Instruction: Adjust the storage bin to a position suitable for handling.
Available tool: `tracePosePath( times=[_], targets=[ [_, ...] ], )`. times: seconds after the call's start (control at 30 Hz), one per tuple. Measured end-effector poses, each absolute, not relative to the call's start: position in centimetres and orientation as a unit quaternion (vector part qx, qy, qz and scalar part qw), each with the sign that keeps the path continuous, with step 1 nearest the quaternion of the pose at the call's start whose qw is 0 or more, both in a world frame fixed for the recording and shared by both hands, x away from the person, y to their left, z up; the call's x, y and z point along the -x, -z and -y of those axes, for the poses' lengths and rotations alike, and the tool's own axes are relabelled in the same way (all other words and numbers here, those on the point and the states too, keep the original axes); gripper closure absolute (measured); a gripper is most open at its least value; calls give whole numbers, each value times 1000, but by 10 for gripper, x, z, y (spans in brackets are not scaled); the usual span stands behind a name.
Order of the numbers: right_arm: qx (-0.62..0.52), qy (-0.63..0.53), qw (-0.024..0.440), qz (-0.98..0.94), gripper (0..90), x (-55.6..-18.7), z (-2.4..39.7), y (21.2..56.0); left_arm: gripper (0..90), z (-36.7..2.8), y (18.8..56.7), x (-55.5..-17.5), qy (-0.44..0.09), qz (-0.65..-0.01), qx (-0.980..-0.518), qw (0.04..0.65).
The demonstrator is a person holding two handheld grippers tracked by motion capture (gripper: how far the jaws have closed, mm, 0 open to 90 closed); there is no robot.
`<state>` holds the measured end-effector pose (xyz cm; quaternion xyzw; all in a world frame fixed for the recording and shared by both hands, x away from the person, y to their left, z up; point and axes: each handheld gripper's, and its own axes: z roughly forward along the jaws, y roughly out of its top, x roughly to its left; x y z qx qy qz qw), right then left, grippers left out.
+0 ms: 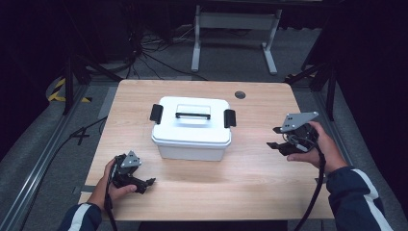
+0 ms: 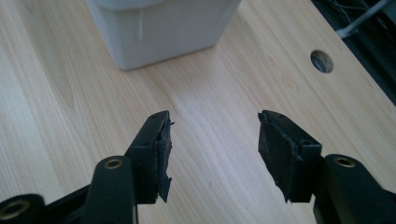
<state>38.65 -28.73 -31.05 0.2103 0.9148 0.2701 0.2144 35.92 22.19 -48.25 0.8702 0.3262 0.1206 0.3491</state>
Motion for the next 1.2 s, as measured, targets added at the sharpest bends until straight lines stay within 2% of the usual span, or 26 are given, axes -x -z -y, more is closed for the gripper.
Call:
tracePosePath(
  times=[0.27, 0.6, 1.2],
  targets=[
    [-169, -253, 220, -927, 471, -399, 256, 285, 3, -222, 482, -359, -120, -326, -870, 349],
    [-114, -235, 223, -939, 484, -422, 197, 259, 1, -222, 482, -359, -118, -327, -870, 348],
    [-58, -192, 203, -958, 488, -446, 116, 261, 2, -223, 483, -361, -116, -318, -873, 351]
  ],
)
